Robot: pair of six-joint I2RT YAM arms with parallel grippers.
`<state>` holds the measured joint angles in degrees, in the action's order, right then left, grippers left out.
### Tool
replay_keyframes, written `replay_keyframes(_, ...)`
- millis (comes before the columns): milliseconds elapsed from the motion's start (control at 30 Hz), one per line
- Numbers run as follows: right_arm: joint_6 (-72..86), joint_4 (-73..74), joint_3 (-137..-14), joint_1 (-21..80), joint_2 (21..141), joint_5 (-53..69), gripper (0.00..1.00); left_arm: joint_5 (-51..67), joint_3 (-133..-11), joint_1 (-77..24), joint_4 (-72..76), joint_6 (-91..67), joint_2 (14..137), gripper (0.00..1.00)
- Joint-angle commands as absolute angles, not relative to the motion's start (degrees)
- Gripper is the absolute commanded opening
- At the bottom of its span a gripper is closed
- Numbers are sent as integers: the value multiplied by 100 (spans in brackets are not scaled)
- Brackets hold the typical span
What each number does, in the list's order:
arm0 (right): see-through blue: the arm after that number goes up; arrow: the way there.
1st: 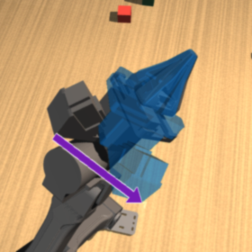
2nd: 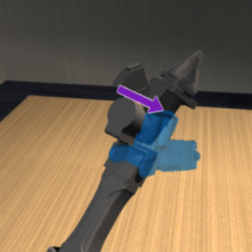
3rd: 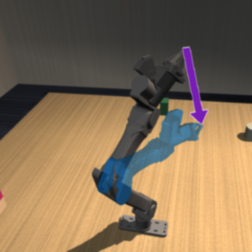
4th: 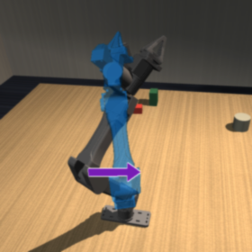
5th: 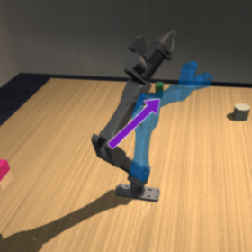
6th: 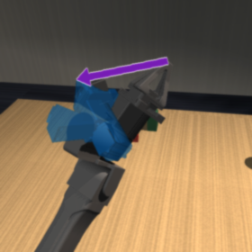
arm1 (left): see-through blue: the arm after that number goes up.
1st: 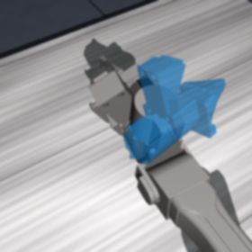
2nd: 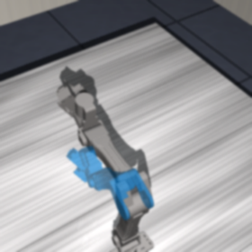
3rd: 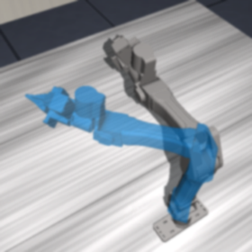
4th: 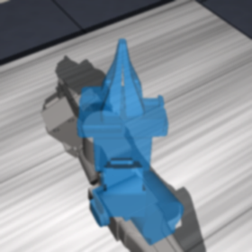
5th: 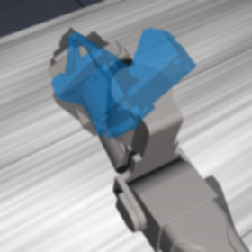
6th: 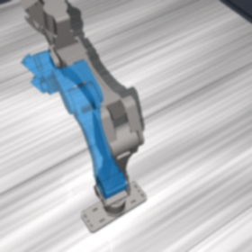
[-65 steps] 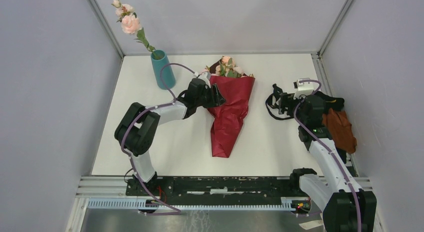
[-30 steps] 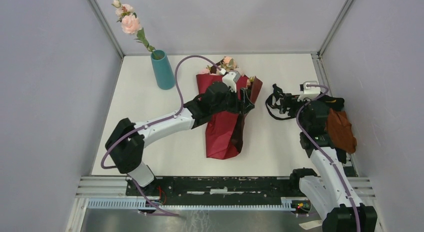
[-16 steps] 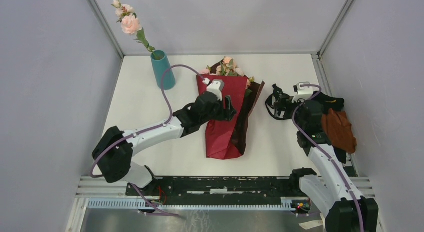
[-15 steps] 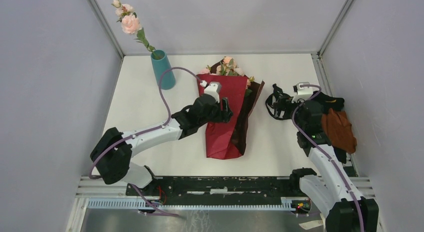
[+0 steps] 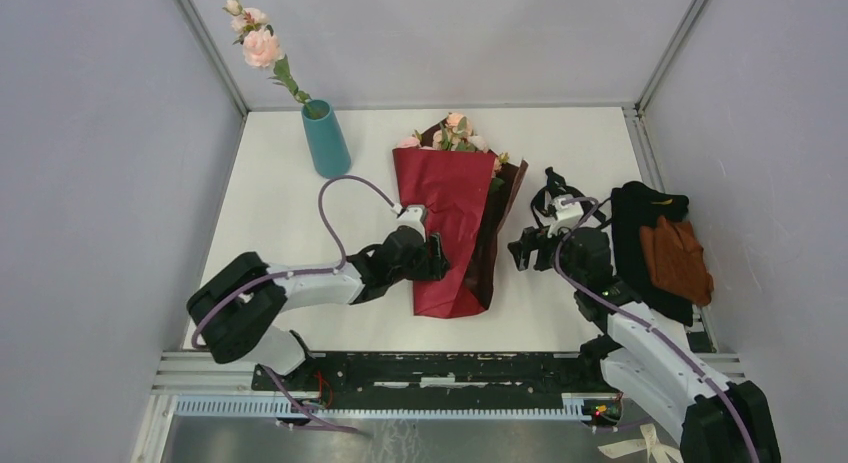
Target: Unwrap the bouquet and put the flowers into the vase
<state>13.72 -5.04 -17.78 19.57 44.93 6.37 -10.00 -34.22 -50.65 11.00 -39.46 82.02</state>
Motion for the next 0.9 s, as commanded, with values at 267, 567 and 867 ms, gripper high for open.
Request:
replay_keyframes(267,1854,-2417,-1730,2132,6605,353,81,-825,-4432,-4991,1742,-3976,9877,69)
replay_keyframes(567,1617,-2057,-2532,2136,6851,-393,80,-671,-5323,-4204,1395,-3584,10445,68)
replay_keyframes(867,2134,-2027,-2104,2182,4623,-1223,76,-559,-5617,-4384,1182,-3356,9686,69)
